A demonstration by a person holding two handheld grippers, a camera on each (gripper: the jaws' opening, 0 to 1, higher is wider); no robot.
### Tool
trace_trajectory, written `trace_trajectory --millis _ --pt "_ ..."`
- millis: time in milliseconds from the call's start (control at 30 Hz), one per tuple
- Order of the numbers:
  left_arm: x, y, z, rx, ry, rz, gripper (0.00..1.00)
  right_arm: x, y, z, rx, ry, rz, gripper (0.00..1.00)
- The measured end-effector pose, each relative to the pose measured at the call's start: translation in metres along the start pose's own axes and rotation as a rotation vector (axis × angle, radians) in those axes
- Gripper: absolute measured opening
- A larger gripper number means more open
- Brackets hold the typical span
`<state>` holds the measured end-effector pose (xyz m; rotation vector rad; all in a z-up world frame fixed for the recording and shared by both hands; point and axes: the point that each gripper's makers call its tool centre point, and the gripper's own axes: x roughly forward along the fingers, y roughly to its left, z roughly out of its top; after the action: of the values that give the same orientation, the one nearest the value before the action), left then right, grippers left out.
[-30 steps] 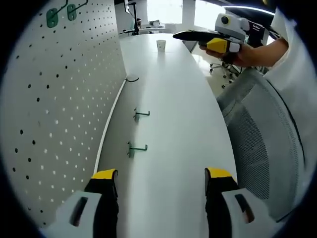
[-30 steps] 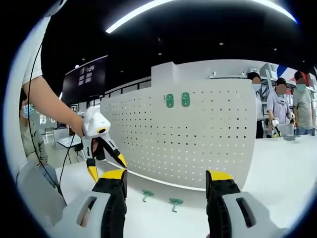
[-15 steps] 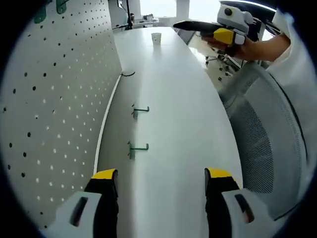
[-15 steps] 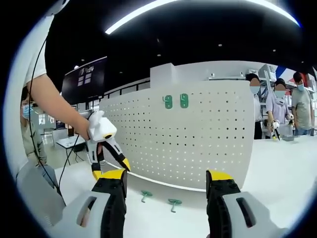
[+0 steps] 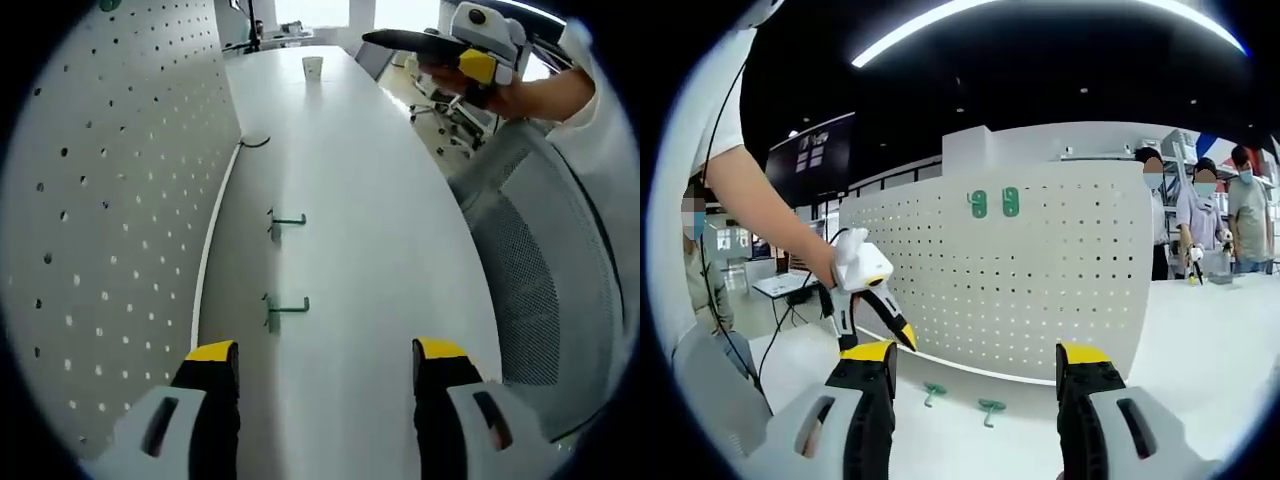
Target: Insert the hook assembly into the mounting plate slot until the hook locks in place.
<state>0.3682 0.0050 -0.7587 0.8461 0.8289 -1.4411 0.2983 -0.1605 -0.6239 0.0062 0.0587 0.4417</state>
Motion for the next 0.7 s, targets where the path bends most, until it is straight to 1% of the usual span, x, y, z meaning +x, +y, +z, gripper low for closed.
trace_trajectory --millis 333,700 --pt "0.013 0.010 -0.001 0.010 0.033 -0.019 0.71 -0.001 -0.003 0.000 0.007 -0.002 -0.010 0.62" --pt "0.024 0.014 -0.005 0.012 0.060 -0.039 0.71 -0.001 -0.004 -0.002 0.016 0.004 -0.010 0.62"
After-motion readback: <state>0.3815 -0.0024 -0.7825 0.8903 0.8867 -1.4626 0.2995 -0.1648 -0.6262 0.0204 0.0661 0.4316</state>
